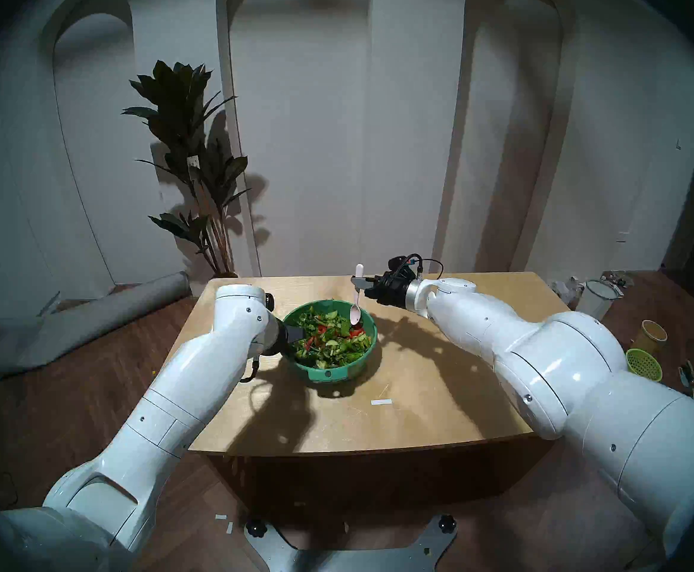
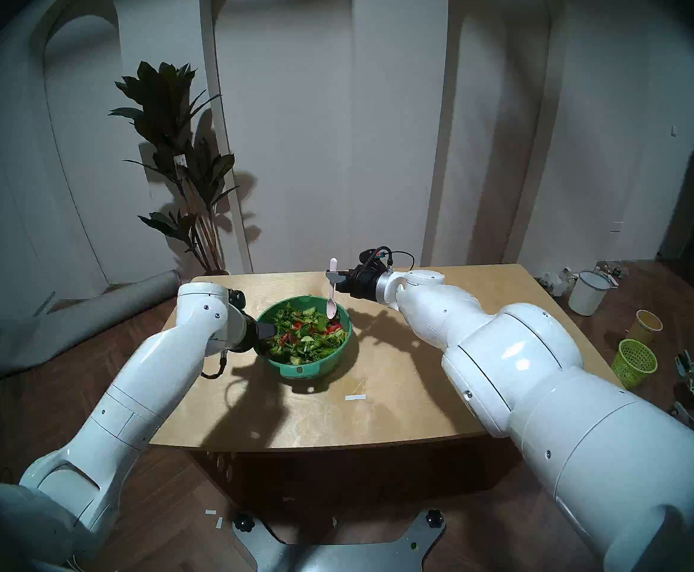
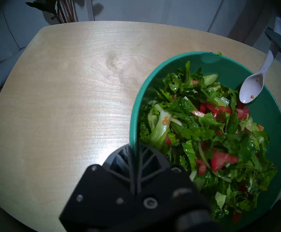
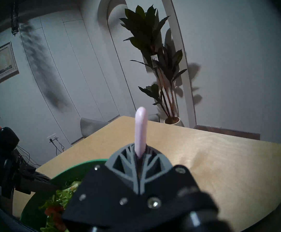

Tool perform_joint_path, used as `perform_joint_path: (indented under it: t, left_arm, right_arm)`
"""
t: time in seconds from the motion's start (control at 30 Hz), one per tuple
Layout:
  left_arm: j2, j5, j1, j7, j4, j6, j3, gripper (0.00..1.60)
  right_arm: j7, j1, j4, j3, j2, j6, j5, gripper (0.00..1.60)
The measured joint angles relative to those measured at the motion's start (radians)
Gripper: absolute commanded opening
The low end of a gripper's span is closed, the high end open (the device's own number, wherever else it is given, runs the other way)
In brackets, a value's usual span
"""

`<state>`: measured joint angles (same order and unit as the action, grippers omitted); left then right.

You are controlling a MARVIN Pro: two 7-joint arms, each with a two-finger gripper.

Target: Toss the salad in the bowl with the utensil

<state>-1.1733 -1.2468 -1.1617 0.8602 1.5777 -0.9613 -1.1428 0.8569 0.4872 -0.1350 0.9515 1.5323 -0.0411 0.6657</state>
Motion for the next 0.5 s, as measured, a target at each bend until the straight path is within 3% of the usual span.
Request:
perform_joint_path:
  t: [0.5]
  left_arm:
    - [0.003,0.002,0.000,0.000,0.000,0.000,0.000,0.00]
  right_arm:
    - [-0.064,0.018,-0.001,-0.044,0.053,-0.033,-0.053,0.00]
